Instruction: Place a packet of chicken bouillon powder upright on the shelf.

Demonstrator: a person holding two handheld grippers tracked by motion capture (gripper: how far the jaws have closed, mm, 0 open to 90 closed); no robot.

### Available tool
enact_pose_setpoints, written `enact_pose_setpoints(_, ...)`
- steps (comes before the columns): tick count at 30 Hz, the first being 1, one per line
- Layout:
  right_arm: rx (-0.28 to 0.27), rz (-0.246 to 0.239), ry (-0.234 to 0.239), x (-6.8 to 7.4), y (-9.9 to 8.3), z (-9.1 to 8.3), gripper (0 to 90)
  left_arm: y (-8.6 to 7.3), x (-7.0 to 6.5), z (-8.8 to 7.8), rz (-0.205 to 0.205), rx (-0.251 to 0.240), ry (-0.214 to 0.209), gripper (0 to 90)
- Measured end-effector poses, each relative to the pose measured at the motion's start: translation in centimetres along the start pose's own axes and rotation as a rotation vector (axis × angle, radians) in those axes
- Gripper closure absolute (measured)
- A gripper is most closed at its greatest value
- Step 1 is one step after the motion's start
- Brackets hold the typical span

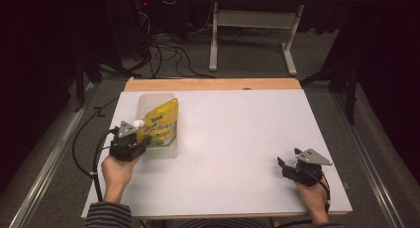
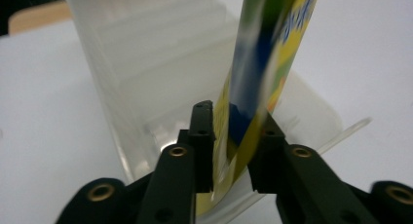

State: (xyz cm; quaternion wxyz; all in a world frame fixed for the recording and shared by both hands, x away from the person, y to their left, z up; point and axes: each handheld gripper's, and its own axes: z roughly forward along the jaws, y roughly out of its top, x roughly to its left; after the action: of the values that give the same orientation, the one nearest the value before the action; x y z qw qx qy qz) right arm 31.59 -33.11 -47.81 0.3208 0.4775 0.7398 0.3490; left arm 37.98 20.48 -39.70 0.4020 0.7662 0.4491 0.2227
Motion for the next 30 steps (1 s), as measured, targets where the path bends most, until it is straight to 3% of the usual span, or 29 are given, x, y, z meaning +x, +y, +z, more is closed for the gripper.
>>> enact_pose_setpoints(2,0.0,-0.001,0.0,0.0,0.0,0.0,28.5,0.2,0.2,-0.7,-0.007,-0.029,-0.009,73.7)
enact_pose_setpoints(5,0.008,-0.001,0.0,0.0,0.0,0.0,28.5,0.1,0.2,-0.8,0.005,0.003,-0.001,78.4)
enact_pose_setpoints(8,0.0,-0.002,0.0,0.0,0.0,0.0,28.5,-0.2,0.3,-0.4,0.015,0.026,-0.016,89.4)
enact_pose_setpoints(13,0.011,-0.013,0.008,0.1,0.1,0.2,28.5,0.0,0.4,-0.3,0.0,0.029,-0.013,89.4)
enact_pose_setpoints(15,0.011,-0.014,0.003,0.1,0.1,0.1,28.5,-0.1,0.4,-0.3,-0.009,0.037,0.005,79.1)
enact_pose_setpoints(20,0.003,-0.011,0.004,0.0,0.0,0.1,28.5,-0.3,0.1,-0.8,-0.019,0.003,0.041,63.6)
enact_pose_setpoints(30,0.01,-0.008,0.003,0.0,0.0,0.1,28.5,-1.0,-0.2,-2.3,-0.041,-0.022,0.052,52.3)
